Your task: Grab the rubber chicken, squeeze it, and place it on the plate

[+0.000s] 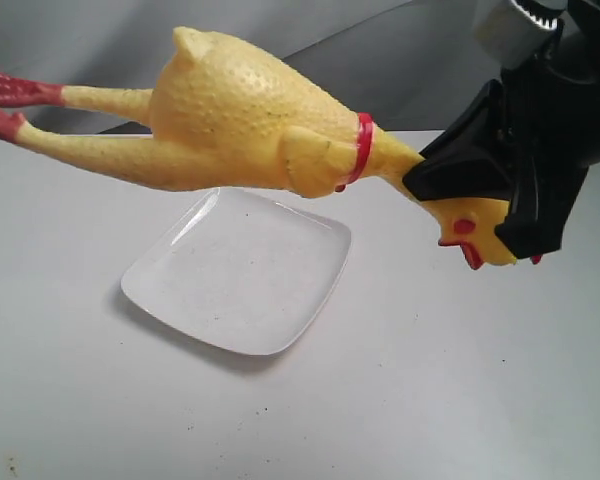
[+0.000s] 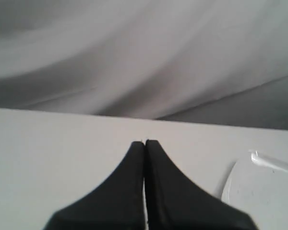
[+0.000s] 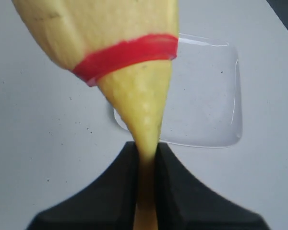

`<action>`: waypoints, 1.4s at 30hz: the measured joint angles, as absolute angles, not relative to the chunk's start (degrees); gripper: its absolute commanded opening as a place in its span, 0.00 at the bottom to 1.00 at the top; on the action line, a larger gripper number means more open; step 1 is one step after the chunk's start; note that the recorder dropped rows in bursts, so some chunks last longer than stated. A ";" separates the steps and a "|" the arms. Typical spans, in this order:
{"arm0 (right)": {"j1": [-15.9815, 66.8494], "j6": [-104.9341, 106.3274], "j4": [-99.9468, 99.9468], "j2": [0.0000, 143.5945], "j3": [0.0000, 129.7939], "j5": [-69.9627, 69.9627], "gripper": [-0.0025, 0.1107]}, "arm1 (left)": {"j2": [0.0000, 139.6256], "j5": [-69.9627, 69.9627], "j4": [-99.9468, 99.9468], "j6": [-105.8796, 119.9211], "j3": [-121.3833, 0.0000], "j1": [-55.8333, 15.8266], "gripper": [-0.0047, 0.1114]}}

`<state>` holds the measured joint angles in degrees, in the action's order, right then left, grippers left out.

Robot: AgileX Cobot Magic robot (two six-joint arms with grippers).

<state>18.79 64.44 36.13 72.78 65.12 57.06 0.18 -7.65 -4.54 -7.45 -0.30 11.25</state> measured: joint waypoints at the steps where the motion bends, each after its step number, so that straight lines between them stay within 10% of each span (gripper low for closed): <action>1: 18.79 64.44 36.65 72.78 65.12 57.06 0.02 | 0.18 -5.88 -4.63 -7.34 -0.30 11.25 0.05; 13: 18.79 62.41 40.65 72.78 58.41 57.22 0.02 | 0.18 23.17 -6.75 -30.49 -0.30 11.25 0.05; 18: 18.79 61.96 43.93 72.78 57.82 56.62 0.02 | 0.18 39.76 -40.64 -46.80 -0.30 11.25 0.05; 30: 18.79 57.44 44.88 82.93 57.82 59.02 0.02 | 21.24 51.56 -97.54 -75.04 -23.35 8.32 0.66; 42: 18.79 57.44 48.70 83.90 57.82 61.67 0.02 | 47.52 45.97 -100.39 -54.71 -29.63 -6.17 0.66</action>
